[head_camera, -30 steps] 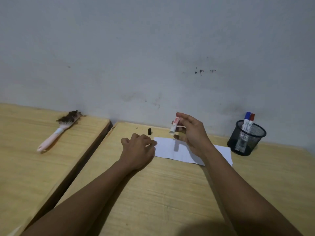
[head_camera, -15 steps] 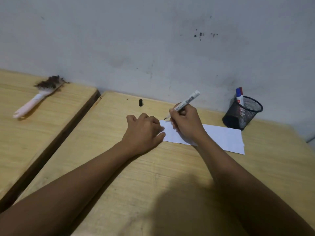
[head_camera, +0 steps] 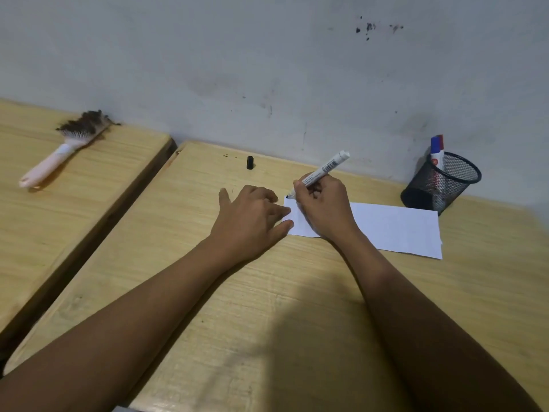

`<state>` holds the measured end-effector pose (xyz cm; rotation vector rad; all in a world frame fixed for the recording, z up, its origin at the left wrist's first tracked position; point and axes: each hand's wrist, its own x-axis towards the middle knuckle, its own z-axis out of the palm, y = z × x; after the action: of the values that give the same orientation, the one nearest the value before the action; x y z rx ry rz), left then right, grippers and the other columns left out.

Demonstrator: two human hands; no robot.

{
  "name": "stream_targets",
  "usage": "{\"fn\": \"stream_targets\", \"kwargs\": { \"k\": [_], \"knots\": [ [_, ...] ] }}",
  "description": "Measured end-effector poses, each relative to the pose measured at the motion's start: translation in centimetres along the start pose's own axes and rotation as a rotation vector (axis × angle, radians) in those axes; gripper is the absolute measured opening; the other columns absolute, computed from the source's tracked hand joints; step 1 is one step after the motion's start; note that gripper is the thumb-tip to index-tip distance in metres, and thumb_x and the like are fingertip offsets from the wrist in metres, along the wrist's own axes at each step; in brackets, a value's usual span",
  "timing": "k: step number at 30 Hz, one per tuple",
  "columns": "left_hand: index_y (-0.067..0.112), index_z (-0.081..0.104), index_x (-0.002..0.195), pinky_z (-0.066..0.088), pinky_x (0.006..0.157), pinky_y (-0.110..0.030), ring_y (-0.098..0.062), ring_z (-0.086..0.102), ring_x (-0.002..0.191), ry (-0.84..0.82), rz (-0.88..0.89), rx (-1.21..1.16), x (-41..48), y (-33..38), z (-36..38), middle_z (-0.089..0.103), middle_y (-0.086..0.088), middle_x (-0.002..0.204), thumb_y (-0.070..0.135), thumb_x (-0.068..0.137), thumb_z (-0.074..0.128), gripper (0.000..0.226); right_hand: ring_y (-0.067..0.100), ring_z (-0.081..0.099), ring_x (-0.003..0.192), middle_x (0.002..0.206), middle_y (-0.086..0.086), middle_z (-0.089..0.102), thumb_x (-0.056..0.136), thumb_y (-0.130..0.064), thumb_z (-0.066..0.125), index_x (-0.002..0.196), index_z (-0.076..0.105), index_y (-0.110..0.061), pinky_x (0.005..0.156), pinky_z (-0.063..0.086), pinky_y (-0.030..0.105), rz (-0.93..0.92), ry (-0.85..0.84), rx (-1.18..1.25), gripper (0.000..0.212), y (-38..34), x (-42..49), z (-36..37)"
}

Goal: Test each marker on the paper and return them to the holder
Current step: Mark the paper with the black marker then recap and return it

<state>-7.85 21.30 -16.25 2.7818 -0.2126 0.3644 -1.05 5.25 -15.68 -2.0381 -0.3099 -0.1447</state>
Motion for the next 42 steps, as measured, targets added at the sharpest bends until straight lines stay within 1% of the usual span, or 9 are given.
{"fn": "stream_targets", "kwargs": {
  "k": [3, 12, 21, 27, 31, 33, 37, 39, 42],
  "knots": [
    [0.039, 0.068, 0.118, 0.022, 0.106, -0.070, -0.016, 0.041, 0.130, -0.019, -0.004, -0.018, -0.1, 0.1, -0.1, 0.058, 0.006, 0.134, 0.056, 0.090, 0.050, 0.037, 0.000, 0.072, 0.081, 0.084, -0.013, 0.073, 0.097, -0.028, 0.064, 0.097, 0.069, -0.017, 0.073, 0.056, 0.015, 0.002, -0.008, -0.003, 0.013, 0.2, 0.0, 0.0],
    [0.036, 0.070, 0.115, 0.018, 0.108, -0.071, -0.016, 0.040, 0.130, -0.020, -0.027, -0.064, 0.0, 0.3, -0.1, 0.060, 0.005, 0.133, 0.054, 0.090, 0.055, 0.035, -0.020, 0.062, 0.073, 0.081, -0.020, 0.066, 0.097, -0.029, 0.063, 0.100, 0.067, -0.017, 0.063, 0.046, 0.000, 0.001, -0.028, -0.055, 0.013, 0.2, 0.1, 0.2],
    [0.036, 0.069, 0.116, 0.019, 0.107, -0.071, -0.016, 0.039, 0.130, -0.028, -0.026, -0.043, 0.0, 0.2, 0.0, 0.059, 0.006, 0.133, 0.055, 0.090, 0.054, 0.036, 0.003, 0.067, 0.073, 0.083, -0.005, 0.071, 0.097, -0.028, 0.064, 0.098, 0.070, -0.011, 0.061, 0.045, 0.007, 0.002, -0.048, -0.074, 0.019, 0.0, 0.0, 0.1],
    [0.036, 0.070, 0.114, 0.020, 0.106, -0.071, -0.017, 0.041, 0.129, -0.023, -0.022, -0.042, 0.1, 0.1, 0.2, 0.060, 0.005, 0.132, 0.055, 0.090, 0.055, 0.035, 0.003, 0.066, 0.069, 0.079, -0.009, 0.069, 0.096, -0.027, 0.065, 0.096, 0.070, -0.012, 0.057, 0.045, 0.005, 0.010, -0.056, -0.082, 0.017, 0.0, 0.1, 0.1],
    [0.031, 0.071, 0.110, 0.023, 0.107, -0.069, -0.016, 0.045, 0.126, 0.001, -0.039, -0.039, 0.1, 0.1, 0.1, 0.063, 0.008, 0.126, 0.057, 0.086, 0.058, 0.038, 0.009, 0.069, 0.070, 0.079, -0.001, 0.072, 0.097, -0.026, 0.064, 0.092, 0.070, -0.008, 0.063, 0.053, 0.018, 0.040, -0.057, -0.027, 0.019, -0.3, 0.1, 0.0],
    [0.029, 0.068, 0.102, 0.028, 0.106, -0.063, -0.015, 0.051, 0.119, 0.018, -0.046, -0.053, 0.2, 0.0, 0.0, 0.065, 0.011, 0.117, 0.061, 0.079, 0.061, 0.040, 0.015, 0.063, 0.057, 0.069, 0.004, 0.069, 0.098, -0.021, 0.063, 0.090, 0.070, -0.001, 0.056, 0.050, 0.030, 0.134, -0.045, 0.170, 0.023, -0.5, 0.5, -0.6],
    [0.030, 0.062, 0.094, 0.044, 0.091, -0.045, -0.009, 0.060, 0.089, 0.157, -0.244, -0.288, 2.0, -0.4, -1.5, 0.063, 0.016, 0.093, 0.064, 0.068, 0.067, 0.043, 0.019, 0.053, 0.050, 0.070, 0.017, 0.062, 0.099, -0.019, 0.063, 0.095, 0.067, 0.009, 0.045, 0.044, 0.032, 0.194, 0.018, 0.453, 0.028, -1.9, 1.3, -2.2],
    [0.029, 0.060, 0.102, 0.044, 0.092, -0.045, -0.012, 0.061, 0.093, 0.248, -0.368, -0.358, 4.2, -1.6, -2.2, 0.063, 0.012, 0.100, 0.061, 0.073, 0.067, 0.043, 0.017, 0.054, 0.048, 0.070, 0.016, 0.063, 0.099, -0.018, 0.063, 0.097, 0.067, 0.011, 0.044, 0.047, 0.030, 0.152, 0.063, 0.459, 0.029, -2.9, 1.6, -2.7],
    [0.026, 0.054, 0.127, 0.037, 0.099, -0.049, -0.022, 0.059, 0.112, 0.127, -0.484, -0.254, 7.3, -3.8, -2.7, 0.060, 0.000, 0.121, 0.057, 0.080, 0.065, 0.057, 0.015, 0.054, 0.047, 0.069, 0.013, 0.063, 0.099, -0.018, 0.063, 0.099, 0.066, 0.010, 0.043, 0.047, 0.026, 0.115, 0.077, 0.442, 0.028, -3.9, 1.7, -3.4]
  ]
}}
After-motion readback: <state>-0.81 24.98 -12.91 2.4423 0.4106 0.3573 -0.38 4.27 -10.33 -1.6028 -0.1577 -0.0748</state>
